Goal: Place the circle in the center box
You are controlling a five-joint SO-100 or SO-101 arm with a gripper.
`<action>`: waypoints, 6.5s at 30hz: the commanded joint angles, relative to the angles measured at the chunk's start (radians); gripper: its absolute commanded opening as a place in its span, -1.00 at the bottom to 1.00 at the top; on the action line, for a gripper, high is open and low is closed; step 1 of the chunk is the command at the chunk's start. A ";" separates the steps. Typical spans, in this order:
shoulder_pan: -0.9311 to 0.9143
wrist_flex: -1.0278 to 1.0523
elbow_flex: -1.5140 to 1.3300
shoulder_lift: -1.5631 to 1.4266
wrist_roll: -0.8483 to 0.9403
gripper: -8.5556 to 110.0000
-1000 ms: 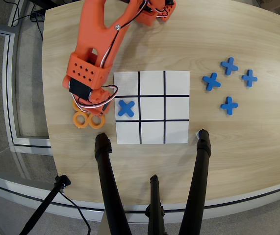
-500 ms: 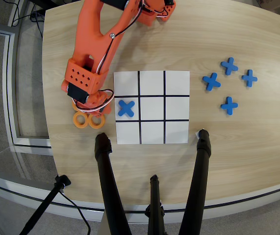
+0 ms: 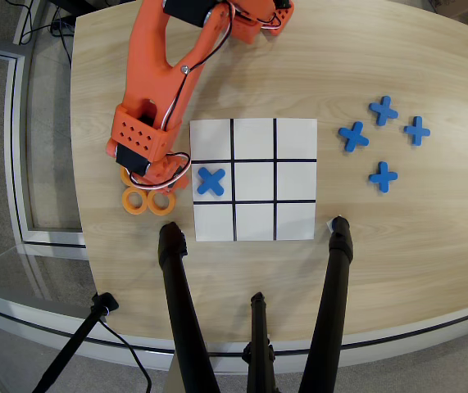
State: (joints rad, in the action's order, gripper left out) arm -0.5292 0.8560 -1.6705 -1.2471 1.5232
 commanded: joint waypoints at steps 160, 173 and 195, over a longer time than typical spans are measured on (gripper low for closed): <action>0.591 0.233 0.152 0.006 -0.302 -0.66; 0.563 0.377 0.216 -0.126 -0.291 -0.48; 0.508 0.500 -0.641 -1.210 -0.123 -0.48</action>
State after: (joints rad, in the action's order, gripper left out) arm -0.0430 1.3530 -2.1967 -2.2964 1.3852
